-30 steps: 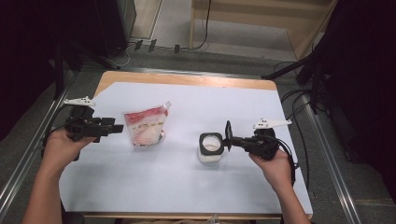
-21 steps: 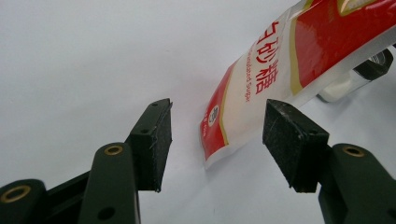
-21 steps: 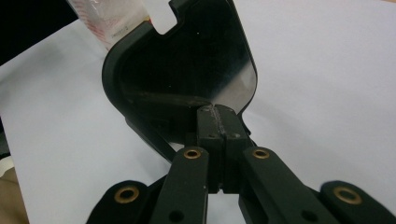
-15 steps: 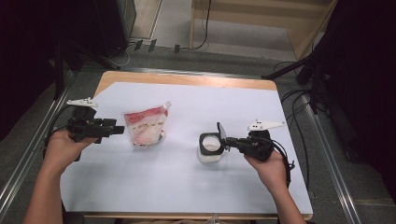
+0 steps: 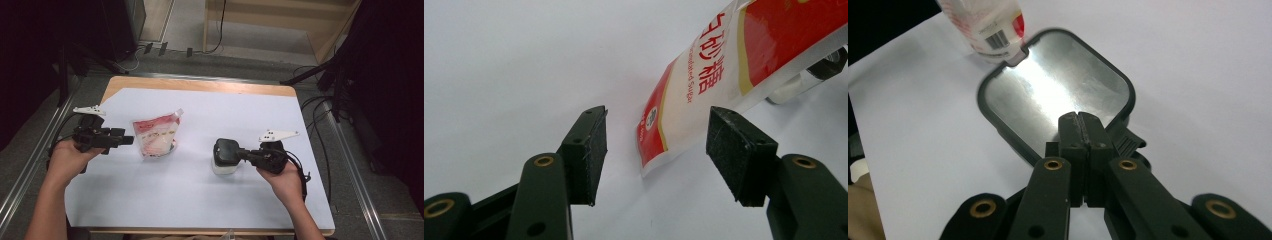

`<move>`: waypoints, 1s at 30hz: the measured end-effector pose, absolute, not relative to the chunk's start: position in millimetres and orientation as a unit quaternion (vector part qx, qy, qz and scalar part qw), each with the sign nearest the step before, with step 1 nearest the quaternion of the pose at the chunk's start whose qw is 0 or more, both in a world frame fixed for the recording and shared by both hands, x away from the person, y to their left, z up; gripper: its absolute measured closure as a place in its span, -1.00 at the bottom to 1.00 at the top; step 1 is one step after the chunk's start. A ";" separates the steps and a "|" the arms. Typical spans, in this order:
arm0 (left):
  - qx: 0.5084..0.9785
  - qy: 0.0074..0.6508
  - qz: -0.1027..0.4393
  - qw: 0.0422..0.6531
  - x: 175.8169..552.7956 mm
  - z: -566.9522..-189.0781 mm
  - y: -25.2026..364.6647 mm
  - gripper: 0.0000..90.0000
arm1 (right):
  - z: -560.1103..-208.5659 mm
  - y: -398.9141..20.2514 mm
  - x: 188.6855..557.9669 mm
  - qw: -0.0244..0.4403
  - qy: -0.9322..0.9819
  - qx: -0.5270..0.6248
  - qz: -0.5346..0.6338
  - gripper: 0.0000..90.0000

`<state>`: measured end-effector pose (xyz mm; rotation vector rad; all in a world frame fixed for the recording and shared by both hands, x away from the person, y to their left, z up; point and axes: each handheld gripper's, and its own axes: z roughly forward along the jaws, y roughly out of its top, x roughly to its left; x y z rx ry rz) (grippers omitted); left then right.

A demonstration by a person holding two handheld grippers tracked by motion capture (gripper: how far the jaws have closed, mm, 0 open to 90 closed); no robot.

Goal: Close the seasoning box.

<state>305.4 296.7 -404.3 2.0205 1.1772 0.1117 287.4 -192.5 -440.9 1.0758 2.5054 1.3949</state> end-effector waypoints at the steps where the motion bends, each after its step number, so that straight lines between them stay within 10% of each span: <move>1: 0.796 0.460 0.047 0.390 305.7 -404.3 296.9 -0.06 | -441.7 -190.8 287.1 0.040 0.820 0.349 0.451 0.98; 11: 0.794 0.462 0.042 0.394 305.2 -403.6 297.6 -0.06 | -442.8 -189.1 286.4 0.039 0.822 0.345 0.452 0.97; 30: 0.794 0.462 0.043 0.391 306.5 -405.8 298.7 -0.11 | -441.2 -220.9 293.3 0.092 0.783 0.382 0.482 0.13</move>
